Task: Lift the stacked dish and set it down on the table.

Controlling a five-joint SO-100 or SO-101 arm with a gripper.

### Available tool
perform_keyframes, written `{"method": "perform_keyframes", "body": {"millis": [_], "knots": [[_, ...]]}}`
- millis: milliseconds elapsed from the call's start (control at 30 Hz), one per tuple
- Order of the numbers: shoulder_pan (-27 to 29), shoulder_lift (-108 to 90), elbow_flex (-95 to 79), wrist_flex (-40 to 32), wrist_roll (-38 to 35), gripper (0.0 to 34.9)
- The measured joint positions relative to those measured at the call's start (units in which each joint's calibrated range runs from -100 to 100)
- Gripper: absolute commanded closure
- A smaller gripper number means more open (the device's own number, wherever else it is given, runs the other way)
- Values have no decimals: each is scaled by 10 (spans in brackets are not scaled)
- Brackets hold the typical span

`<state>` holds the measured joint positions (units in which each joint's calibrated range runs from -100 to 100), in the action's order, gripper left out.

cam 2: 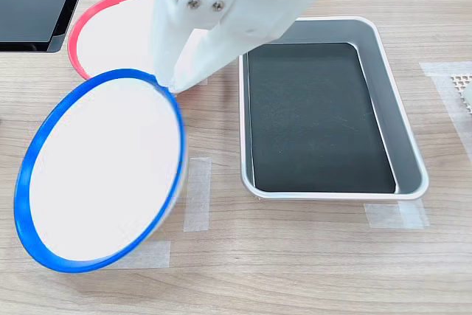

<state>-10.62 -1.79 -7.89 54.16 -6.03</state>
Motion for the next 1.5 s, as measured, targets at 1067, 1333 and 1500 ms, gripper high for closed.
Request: {"method": "perform_keyframes", "body": {"millis": [1067, 1333, 1500], "knots": [[130, -532, -630, -322, -10, 348], [147, -819, -915, -296, 52, 349], [139, -898, -921, -194, 65, 349]]}}
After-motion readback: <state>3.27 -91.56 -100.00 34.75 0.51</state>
